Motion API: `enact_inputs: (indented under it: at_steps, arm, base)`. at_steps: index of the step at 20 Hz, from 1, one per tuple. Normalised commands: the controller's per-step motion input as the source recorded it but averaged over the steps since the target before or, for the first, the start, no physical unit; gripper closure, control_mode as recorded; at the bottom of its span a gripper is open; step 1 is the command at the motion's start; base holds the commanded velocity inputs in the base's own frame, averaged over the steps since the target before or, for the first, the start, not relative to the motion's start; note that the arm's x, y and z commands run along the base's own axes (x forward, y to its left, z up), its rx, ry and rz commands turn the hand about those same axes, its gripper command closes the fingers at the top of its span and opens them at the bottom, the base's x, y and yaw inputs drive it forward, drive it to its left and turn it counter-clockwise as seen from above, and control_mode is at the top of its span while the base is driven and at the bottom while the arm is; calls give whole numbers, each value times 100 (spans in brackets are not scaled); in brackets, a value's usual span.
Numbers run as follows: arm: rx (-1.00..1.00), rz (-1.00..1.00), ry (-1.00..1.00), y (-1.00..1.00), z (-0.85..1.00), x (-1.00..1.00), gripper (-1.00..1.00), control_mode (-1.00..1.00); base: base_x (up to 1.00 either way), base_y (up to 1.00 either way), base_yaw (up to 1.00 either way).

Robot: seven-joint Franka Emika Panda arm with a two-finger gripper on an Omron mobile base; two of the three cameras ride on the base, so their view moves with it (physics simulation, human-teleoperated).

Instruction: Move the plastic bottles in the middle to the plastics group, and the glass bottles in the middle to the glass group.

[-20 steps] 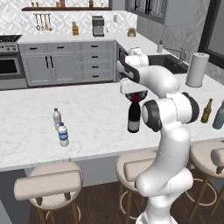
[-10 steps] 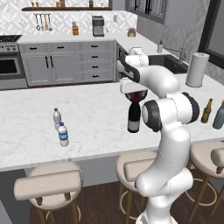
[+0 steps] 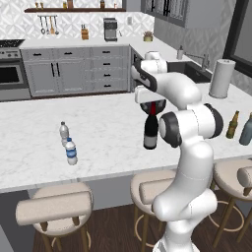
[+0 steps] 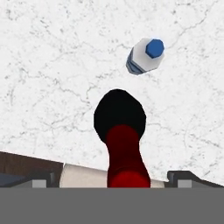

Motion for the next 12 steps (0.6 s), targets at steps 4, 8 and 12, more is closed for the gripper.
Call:
enact_inputs:
  at_steps: [4, 8, 12]
  arm:
    - [0, 0, -1, 0, 0, 3, -100, -100]
    - [0, 0, -7, 0, 0, 8, -100, -100]
    - [0, 0, -13, 0, 0, 15, -100, -100]
  base:
    - [0, 0, 0]
    - [0, 0, 0]
    - [0, 0, 0]
